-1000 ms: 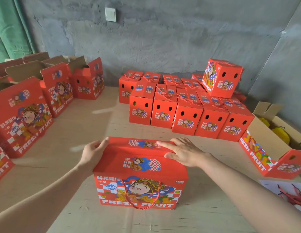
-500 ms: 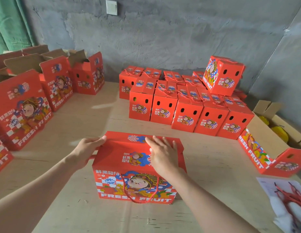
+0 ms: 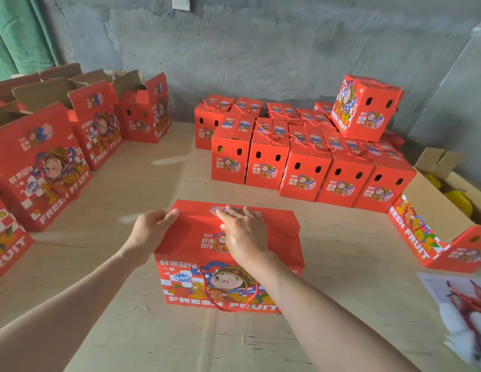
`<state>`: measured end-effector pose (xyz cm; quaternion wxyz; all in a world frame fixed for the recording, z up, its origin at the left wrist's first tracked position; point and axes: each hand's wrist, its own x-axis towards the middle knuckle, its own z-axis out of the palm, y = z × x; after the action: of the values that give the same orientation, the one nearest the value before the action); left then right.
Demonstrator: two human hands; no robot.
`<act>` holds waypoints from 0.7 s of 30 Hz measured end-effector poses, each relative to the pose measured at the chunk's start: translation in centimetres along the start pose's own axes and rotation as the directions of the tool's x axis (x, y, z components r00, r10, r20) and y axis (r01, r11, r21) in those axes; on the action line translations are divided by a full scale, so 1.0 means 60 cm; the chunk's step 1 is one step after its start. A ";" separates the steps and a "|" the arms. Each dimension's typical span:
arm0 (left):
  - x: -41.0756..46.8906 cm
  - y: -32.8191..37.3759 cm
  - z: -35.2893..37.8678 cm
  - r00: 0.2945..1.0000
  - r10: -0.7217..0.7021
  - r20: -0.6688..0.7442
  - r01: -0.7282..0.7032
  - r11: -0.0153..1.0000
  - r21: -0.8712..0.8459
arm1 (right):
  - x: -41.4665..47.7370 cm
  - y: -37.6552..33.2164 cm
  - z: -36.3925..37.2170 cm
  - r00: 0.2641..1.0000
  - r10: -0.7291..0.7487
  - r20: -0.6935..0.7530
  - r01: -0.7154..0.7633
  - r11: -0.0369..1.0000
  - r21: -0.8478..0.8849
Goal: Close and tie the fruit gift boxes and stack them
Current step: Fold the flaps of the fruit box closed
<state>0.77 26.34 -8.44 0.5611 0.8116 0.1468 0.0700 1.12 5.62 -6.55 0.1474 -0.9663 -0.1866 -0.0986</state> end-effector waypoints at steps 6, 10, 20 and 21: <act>0.045 0.034 -0.053 0.870 0.267 0.414 -0.462 0.735 0.496 | 0.000 0.005 0.008 1.000 -0.010 -0.007 0.011 0.997 0.079; 0.038 0.046 -0.050 0.807 0.296 0.510 -0.550 0.692 0.468 | 0.001 0.004 0.012 1.000 -0.024 -0.019 0.025 0.995 0.098; -0.018 0.034 -0.025 0.846 0.426 0.321 -0.532 0.705 0.468 | 0.006 0.013 0.001 0.994 -0.103 0.026 0.100 0.990 0.099; -0.020 0.033 -0.023 0.849 0.434 0.303 -0.529 0.699 0.481 | 0.003 0.014 0.001 0.994 -0.105 0.011 0.102 0.984 0.144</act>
<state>-0.42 26.55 -6.05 0.2767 0.9498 -0.1048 0.1017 1.64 4.96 -6.77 0.2095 -0.9430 -0.2446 -0.0834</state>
